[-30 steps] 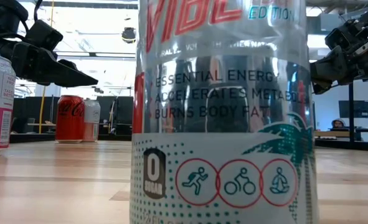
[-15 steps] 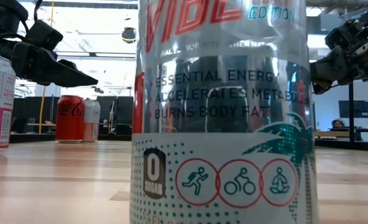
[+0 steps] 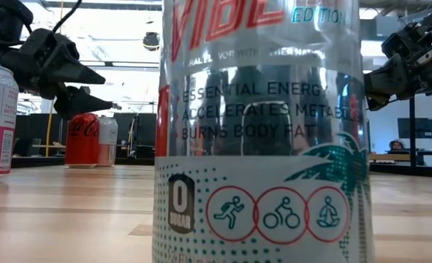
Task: Place canned beverage on shelf
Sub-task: Put the black blue soda can on the shelf
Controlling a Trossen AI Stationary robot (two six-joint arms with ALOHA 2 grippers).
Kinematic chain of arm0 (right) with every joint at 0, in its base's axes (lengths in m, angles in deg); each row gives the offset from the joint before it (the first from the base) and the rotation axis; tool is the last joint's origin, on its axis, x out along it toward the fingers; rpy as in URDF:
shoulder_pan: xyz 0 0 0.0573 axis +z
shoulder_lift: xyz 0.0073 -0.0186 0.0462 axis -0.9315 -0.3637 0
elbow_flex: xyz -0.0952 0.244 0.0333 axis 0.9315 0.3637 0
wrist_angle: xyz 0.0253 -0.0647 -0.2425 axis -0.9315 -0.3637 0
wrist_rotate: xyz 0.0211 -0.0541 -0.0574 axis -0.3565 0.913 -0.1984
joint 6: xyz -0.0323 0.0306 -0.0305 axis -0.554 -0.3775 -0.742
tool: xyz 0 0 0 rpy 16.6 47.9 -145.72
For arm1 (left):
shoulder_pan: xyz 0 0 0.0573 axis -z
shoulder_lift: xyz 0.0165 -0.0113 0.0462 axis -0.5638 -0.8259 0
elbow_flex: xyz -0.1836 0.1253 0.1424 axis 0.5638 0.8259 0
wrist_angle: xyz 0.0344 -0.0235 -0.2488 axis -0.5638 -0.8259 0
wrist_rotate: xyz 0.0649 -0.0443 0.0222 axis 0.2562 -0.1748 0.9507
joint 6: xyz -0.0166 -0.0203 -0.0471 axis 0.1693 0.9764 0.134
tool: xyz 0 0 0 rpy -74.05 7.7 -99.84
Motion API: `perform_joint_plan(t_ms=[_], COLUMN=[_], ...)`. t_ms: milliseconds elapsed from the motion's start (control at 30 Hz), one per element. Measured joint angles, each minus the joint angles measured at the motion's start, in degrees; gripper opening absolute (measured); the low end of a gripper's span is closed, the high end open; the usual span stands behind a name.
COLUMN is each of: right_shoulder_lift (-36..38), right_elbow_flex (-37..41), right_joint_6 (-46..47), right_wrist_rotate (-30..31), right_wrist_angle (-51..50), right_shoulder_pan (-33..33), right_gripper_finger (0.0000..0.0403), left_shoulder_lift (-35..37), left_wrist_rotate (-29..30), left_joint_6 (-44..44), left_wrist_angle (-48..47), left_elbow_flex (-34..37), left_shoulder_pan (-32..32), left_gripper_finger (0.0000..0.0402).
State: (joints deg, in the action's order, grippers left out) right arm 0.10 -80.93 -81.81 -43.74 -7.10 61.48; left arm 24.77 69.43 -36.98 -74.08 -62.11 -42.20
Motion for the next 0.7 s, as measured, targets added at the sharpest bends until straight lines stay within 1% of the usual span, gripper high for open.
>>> perform_joint_plan(t_ms=[133, 300, 467, 600, 700], right_shoulder_lift=[0.0, 0.0, 0.0, 0.0, -0.6], right_elbow_flex=[0.0, 0.0, 0.0, -0.3, -2.0], right_joint_6=[-0.8, -1.9, -2.0, -2.4, -0.7], right_wrist_rotate=[0.0, 0.0, 0.0, 0.1, 0.0], right_wrist_angle=[0.0, 0.2, 1.2, 7.5, 10.8], right_shoulder_pan=[0.0, 0.0, 0.0, 0.0, 0.0], right_gripper_finger=[0.0047, 0.0047, 0.0047, 0.0047, 0.0047], left_shoulder_lift=[0.0, 0.0, 0.0, 0.0, -0.8], left_wrist_rotate=[-0.2, -3.1, -6.3, -7.3, -7.3], left_joint_6=[2.2, 2.0, -0.4, -4.0, -7.5], left_wrist_angle=[0.0, 1.0, 7.9, 13.3, 17.5], left_elbow_flex=[0.0, 0.0, 0.0, 0.0, 0.0], left_shoulder_pan=[0.0, 0.0, 0.0, 0.0, 0.0], left_gripper_finger=[0.0373, 0.0373, 0.0373, 0.0373, 0.0373])
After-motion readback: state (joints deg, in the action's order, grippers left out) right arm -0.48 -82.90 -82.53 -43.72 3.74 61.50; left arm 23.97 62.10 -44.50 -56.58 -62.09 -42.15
